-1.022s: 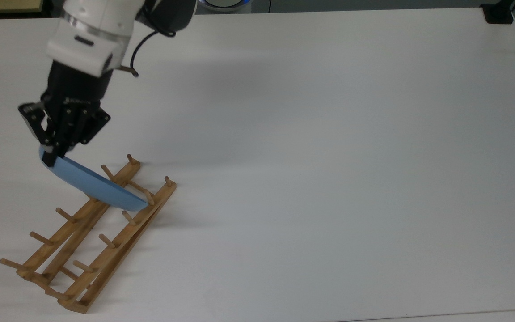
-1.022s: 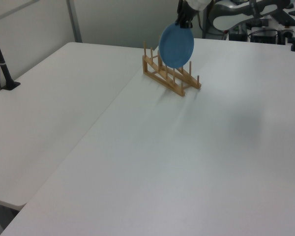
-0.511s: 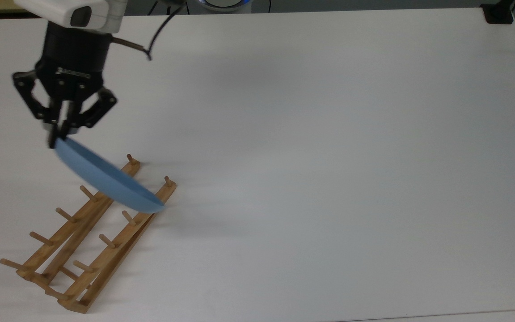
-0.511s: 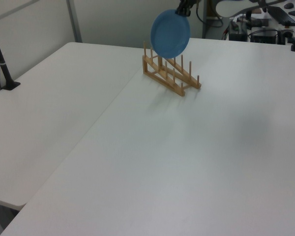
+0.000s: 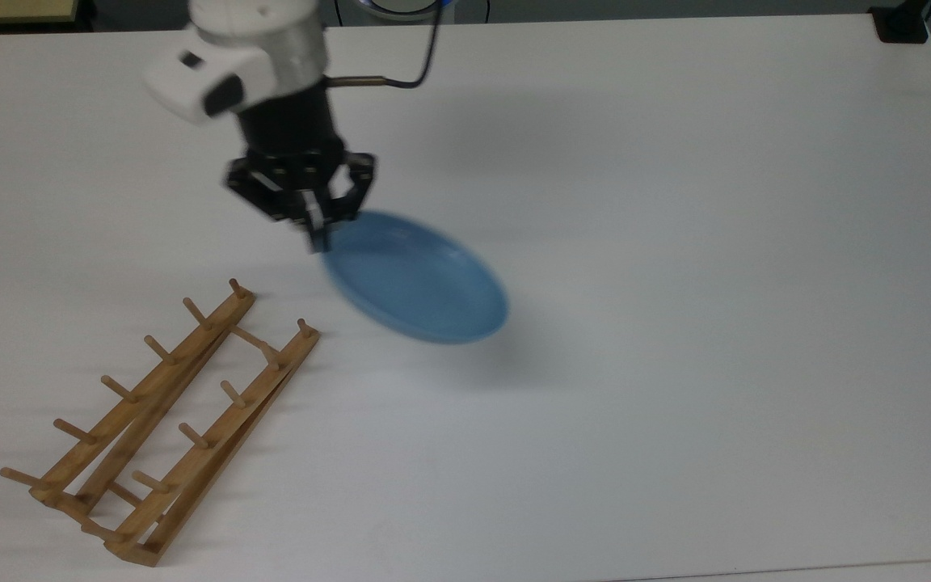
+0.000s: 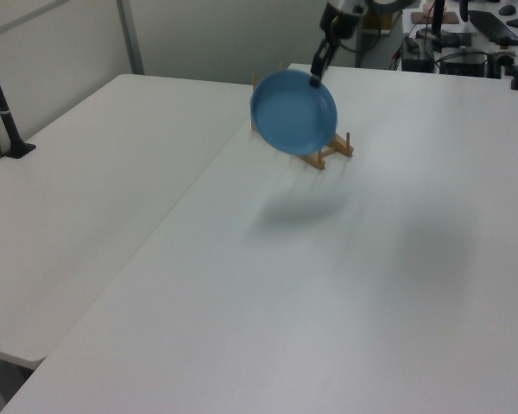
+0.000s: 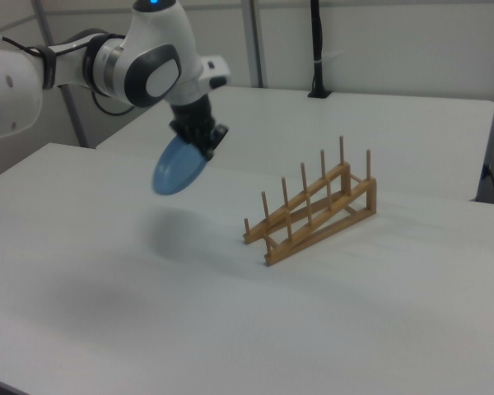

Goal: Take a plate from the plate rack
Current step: 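Lift the blue plate up out of the wooden rack, then carry the plate away from the rack and lower it flat onto the table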

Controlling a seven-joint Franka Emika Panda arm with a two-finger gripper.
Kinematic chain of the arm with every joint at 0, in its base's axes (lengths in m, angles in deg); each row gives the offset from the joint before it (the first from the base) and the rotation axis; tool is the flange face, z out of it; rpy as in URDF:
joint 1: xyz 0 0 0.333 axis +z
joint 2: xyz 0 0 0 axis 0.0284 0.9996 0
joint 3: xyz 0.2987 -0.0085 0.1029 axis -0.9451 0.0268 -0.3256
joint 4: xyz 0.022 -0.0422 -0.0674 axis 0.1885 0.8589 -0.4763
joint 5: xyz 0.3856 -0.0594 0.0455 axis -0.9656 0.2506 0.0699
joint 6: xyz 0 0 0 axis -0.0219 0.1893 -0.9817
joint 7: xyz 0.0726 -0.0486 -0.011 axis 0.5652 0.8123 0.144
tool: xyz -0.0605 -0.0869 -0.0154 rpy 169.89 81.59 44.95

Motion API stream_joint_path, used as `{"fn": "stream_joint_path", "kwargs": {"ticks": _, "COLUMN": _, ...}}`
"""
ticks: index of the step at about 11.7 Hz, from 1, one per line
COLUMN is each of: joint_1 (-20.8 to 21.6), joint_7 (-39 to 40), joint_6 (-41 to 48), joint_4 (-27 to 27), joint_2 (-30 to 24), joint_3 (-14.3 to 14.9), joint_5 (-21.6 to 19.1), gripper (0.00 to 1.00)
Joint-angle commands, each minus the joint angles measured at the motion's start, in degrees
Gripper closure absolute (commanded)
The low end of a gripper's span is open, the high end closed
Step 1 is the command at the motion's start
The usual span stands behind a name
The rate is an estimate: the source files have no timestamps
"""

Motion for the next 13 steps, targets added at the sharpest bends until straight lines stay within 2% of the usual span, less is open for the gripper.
{"fn": "stream_joint_path", "kwargs": {"ticks": 1, "joint_1": 1.1, "joint_7": -6.4, "joint_6": 13.4, "joint_4": 4.6, "joint_2": 0.0, "joint_3": 0.1, "joint_5": -5.1, "gripper": 0.94}}
{"fn": "stream_joint_path", "kwargs": {"ticks": 4, "joint_1": 0.7, "joint_7": -4.0, "joint_6": 20.2, "joint_4": 9.2, "joint_2": 0.6, "joint_3": 0.1, "joint_5": -4.5, "gripper": 0.94}}
{"fn": "stream_joint_path", "kwargs": {"ticks": 6, "joint_1": 0.0, "joint_7": 0.3, "joint_6": 20.5, "joint_4": 10.0, "joint_2": 2.9, "joint_3": 0.3, "joint_5": -4.1, "gripper": 0.94}}
{"fn": "stream_joint_path", "kwargs": {"ticks": 10, "joint_1": -0.9, "joint_7": 3.6, "joint_6": 18.8, "joint_4": 9.9, "joint_2": 7.6, "joint_3": 0.3, "joint_5": -1.3, "gripper": 0.93}}
{"fn": "stream_joint_path", "kwargs": {"ticks": 11, "joint_1": -0.9, "joint_7": 5.5, "joint_6": 18.6, "joint_4": 10.0, "joint_2": 8.4, "joint_3": 0.3, "joint_5": 0.2, "gripper": 0.86}}
{"fn": "stream_joint_path", "kwargs": {"ticks": 12, "joint_1": -1.1, "joint_7": 6.7, "joint_6": 18.5, "joint_4": 10.0, "joint_2": 8.9, "joint_3": 0.3, "joint_5": 1.2, "gripper": 0.74}}
{"fn": "stream_joint_path", "kwargs": {"ticks": 13, "joint_1": -1.7, "joint_7": 7.6, "joint_6": 18.5, "joint_4": 9.9, "joint_2": 8.9, "joint_3": 0.4, "joint_5": 1.9, "gripper": 0.58}}
